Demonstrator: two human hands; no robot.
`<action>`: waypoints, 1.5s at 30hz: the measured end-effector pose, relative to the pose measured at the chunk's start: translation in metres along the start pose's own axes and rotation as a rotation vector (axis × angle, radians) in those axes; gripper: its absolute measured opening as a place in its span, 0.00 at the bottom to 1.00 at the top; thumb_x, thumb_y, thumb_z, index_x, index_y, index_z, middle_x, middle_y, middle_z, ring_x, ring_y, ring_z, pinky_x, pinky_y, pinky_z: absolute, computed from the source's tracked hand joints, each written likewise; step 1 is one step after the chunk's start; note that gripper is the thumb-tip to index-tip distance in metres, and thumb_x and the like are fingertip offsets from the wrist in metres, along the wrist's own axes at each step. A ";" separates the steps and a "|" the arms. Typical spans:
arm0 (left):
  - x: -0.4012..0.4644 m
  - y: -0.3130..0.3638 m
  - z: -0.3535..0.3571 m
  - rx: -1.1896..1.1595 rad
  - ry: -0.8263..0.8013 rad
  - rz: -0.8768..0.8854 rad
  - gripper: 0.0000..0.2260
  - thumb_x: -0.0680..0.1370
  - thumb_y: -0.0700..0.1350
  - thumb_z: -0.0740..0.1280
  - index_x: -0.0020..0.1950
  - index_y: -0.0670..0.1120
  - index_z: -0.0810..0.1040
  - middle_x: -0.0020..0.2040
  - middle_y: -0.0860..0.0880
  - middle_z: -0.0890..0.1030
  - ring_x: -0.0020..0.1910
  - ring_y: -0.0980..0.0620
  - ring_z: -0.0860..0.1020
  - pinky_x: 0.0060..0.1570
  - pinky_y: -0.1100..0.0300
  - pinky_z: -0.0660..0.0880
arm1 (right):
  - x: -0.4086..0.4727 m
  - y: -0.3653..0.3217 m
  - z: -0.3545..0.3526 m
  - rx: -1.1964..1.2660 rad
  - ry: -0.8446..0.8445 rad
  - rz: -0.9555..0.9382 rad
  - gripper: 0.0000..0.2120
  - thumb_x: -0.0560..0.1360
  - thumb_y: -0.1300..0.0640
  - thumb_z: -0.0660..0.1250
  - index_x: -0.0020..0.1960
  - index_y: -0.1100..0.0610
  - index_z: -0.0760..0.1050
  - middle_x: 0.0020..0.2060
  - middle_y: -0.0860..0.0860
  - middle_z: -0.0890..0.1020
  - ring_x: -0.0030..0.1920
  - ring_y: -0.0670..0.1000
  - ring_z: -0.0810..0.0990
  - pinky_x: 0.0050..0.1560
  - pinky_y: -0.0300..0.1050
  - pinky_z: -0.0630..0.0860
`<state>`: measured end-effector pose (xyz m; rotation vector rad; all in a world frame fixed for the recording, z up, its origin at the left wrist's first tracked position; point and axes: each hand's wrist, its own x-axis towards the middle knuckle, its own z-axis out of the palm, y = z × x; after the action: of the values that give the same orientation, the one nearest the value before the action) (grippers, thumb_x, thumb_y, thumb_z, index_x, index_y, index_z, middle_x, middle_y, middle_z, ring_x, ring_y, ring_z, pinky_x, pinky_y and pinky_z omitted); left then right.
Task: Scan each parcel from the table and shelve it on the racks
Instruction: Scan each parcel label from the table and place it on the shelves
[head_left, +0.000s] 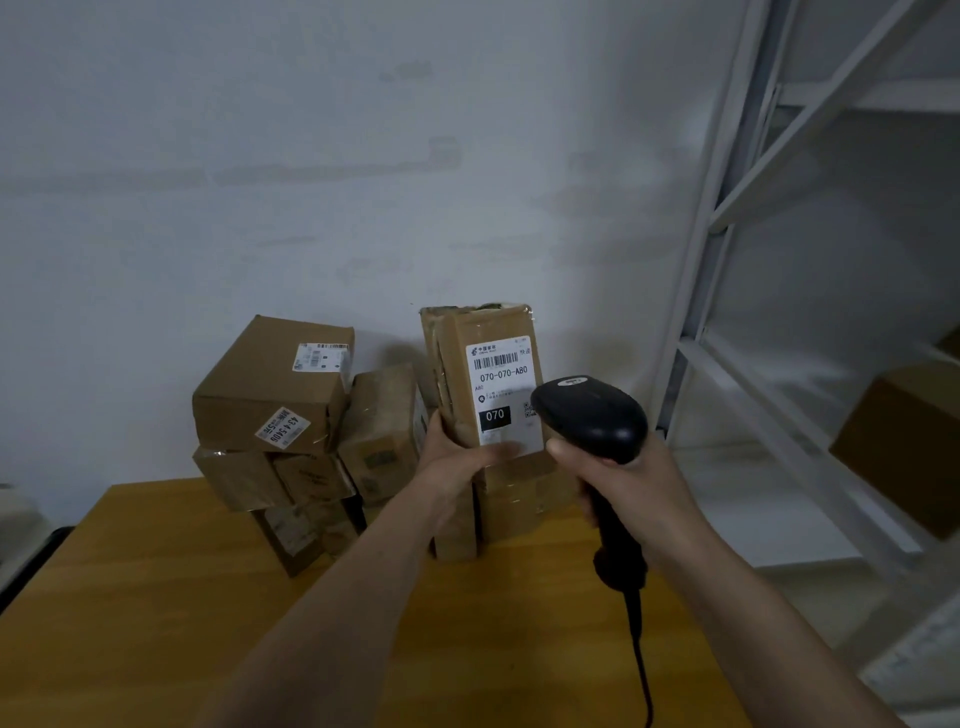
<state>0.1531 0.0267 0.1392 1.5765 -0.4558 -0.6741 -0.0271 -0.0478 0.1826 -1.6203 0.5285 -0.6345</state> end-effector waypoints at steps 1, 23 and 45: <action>0.000 0.000 0.001 -0.002 0.001 0.005 0.48 0.61 0.46 0.82 0.75 0.51 0.61 0.68 0.49 0.74 0.69 0.46 0.70 0.68 0.42 0.69 | -0.003 -0.002 -0.001 -0.006 -0.015 0.000 0.11 0.72 0.52 0.73 0.35 0.55 0.77 0.23 0.48 0.76 0.24 0.47 0.76 0.28 0.37 0.74; -0.019 -0.050 0.016 0.054 -0.106 -0.027 0.51 0.54 0.48 0.83 0.72 0.55 0.62 0.62 0.55 0.76 0.65 0.49 0.72 0.60 0.45 0.76 | -0.059 0.011 0.001 -0.019 0.061 0.091 0.17 0.72 0.48 0.70 0.28 0.53 0.74 0.24 0.51 0.74 0.26 0.51 0.73 0.33 0.43 0.73; -0.206 -0.066 0.178 0.432 -1.023 -0.512 0.39 0.57 0.52 0.80 0.66 0.45 0.75 0.63 0.41 0.79 0.65 0.37 0.74 0.65 0.34 0.67 | -0.269 0.018 -0.179 0.263 0.495 0.166 0.10 0.66 0.56 0.77 0.36 0.60 0.77 0.28 0.58 0.76 0.27 0.53 0.73 0.32 0.46 0.74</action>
<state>-0.1240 0.0336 0.1008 1.6627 -1.0022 -1.8994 -0.3468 -0.0047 0.1529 -1.1548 0.8905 -0.9435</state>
